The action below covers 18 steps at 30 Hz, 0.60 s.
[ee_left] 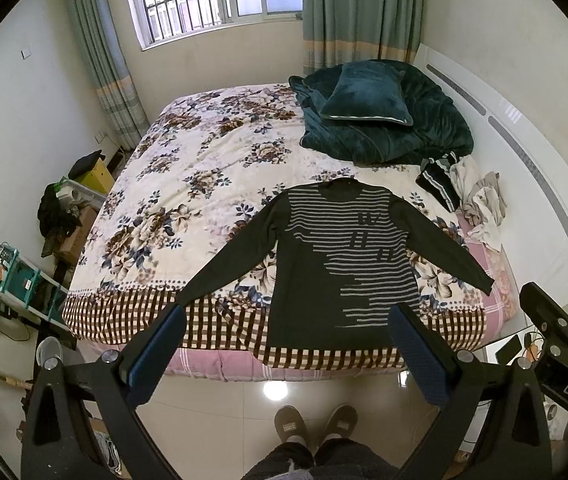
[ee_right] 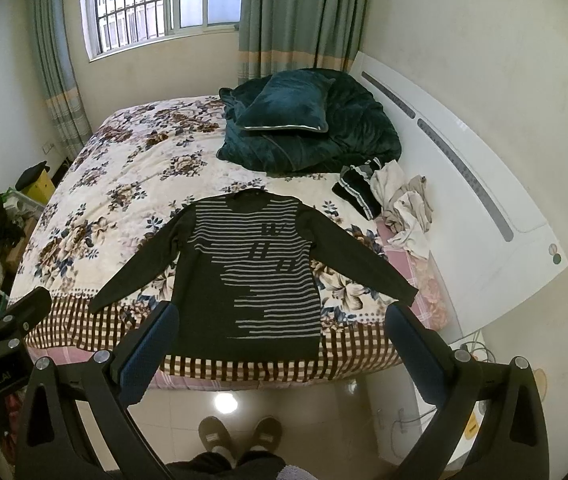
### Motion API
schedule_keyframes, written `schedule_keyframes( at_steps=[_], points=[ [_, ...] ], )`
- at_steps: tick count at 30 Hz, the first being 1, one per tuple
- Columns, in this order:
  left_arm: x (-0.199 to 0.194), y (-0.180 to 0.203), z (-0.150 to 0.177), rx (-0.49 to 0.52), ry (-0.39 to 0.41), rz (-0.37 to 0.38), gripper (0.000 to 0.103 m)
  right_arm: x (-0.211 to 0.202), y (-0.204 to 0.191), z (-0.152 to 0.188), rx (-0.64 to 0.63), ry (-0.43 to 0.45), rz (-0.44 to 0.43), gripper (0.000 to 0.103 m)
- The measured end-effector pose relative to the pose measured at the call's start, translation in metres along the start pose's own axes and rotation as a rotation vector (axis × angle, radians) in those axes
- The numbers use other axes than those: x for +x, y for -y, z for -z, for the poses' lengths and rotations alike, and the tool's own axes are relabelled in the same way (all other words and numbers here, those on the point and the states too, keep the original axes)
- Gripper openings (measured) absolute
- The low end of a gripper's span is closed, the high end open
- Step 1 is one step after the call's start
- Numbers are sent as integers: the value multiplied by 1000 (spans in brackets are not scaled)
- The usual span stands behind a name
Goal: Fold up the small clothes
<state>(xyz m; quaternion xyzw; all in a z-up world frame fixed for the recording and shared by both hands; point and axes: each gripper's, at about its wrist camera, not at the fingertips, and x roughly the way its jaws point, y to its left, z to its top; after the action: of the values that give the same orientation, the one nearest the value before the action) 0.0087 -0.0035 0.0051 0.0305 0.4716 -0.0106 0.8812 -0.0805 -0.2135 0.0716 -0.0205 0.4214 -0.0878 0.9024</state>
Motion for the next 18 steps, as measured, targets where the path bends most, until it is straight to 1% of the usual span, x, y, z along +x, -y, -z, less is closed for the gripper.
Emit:
schedule_keyframes(
  at_steps=[3, 5, 7, 18],
  points=[
    [3, 1, -4, 2, -3, -1, 103, -1, 0, 0, 0, 1, 0, 103],
    [-3, -1, 5, -1, 6, 0, 103, -1, 0, 0, 0, 1, 0, 103],
    [-6, -3, -1, -1, 6, -1, 103, -2, 0, 0, 0, 0, -1, 103],
    [-7, -4, -1, 0, 8, 2, 103, -4, 1, 0, -1, 4, 1, 103]
  ],
)
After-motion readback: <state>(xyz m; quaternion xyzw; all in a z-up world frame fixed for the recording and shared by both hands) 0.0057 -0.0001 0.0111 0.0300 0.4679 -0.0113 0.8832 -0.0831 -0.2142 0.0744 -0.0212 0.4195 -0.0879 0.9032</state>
